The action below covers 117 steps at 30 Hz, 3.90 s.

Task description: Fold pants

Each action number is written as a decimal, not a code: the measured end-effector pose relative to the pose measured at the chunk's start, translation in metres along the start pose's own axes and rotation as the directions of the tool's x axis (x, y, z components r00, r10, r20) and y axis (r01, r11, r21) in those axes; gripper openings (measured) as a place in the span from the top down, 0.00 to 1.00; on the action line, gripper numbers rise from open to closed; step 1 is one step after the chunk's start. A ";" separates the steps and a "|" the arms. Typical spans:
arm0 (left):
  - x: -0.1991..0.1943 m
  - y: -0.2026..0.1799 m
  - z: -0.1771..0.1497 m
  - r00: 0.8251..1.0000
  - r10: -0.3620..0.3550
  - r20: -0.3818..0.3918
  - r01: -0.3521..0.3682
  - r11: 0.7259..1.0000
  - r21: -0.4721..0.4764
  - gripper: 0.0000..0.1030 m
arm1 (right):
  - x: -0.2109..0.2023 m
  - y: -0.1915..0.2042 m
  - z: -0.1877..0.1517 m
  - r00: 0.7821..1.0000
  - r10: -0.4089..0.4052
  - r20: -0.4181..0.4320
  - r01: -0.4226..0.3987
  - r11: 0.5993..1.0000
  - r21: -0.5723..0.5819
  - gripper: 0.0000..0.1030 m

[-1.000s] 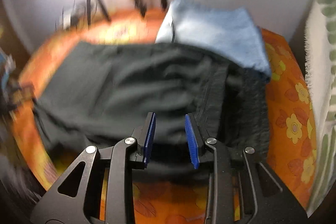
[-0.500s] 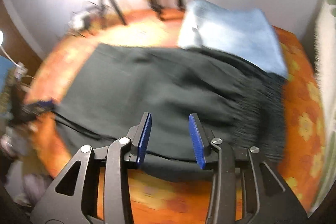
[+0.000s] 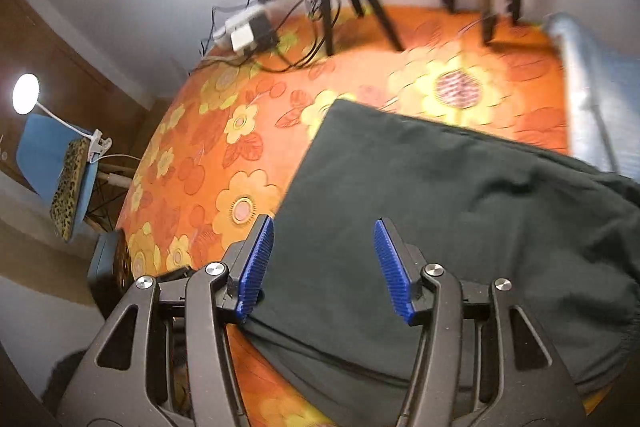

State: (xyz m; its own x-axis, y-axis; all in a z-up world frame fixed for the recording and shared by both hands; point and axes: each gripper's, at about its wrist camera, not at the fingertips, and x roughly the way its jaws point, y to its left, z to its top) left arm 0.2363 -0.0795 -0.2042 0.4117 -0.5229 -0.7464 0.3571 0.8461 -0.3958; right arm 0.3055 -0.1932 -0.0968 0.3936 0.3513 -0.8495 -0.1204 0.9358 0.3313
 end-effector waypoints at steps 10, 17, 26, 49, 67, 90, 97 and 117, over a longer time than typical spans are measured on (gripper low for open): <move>-0.005 0.001 -0.001 0.998 -0.033 0.048 0.033 0.999 -0.008 0.93 | 0.077 0.028 0.027 0.991 -0.043 -0.127 0.044 0.999 0.009 0.46; -0.016 -0.006 -0.001 0.995 -0.052 0.081 0.049 0.998 0.031 0.93 | 0.127 0.061 0.033 0.964 -0.179 -0.194 0.165 0.983 -0.085 0.46; -0.017 -0.008 -0.003 0.995 -0.047 0.082 0.044 0.998 0.041 0.93 | 0.148 0.066 0.030 0.913 -0.336 -0.231 0.302 0.938 -0.170 0.85; -0.012 -0.026 -0.005 0.992 0.001 0.126 -0.012 0.996 0.085 0.96 | 0.100 0.044 0.043 0.967 -0.188 -0.169 0.180 0.982 -0.062 0.95; -0.024 -0.057 -0.007 0.988 -0.002 0.154 -0.024 0.985 0.169 0.96 | 0.130 0.046 0.047 0.920 -0.325 -0.218 0.295 0.942 -0.160 0.95; -0.046 -0.095 0.012 0.977 -0.035 0.208 -0.011 0.976 0.219 0.96 | 0.042 0.006 0.057 0.992 -0.104 -0.065 0.106 0.994 0.021 0.97; -0.047 -0.154 0.026 0.968 -0.162 0.193 0.103 0.953 0.284 0.96 | -0.030 -0.029 0.049 0.998 -0.054 0.034 0.052 0.997 0.052 0.97; 0.088 -0.357 0.000 0.959 -0.272 -0.075 0.270 0.805 0.528 0.96 | -0.168 -0.268 -0.056 0.972 -0.183 0.149 0.133 0.945 0.299 0.97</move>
State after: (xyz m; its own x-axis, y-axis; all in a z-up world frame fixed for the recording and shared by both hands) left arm 0.1455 -0.4276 -0.1287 0.2349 -0.7244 -0.6482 0.8415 0.4853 -0.2374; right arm 0.2209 -0.5018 -0.0656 0.5404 0.1655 -0.8250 0.2110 0.9225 0.3233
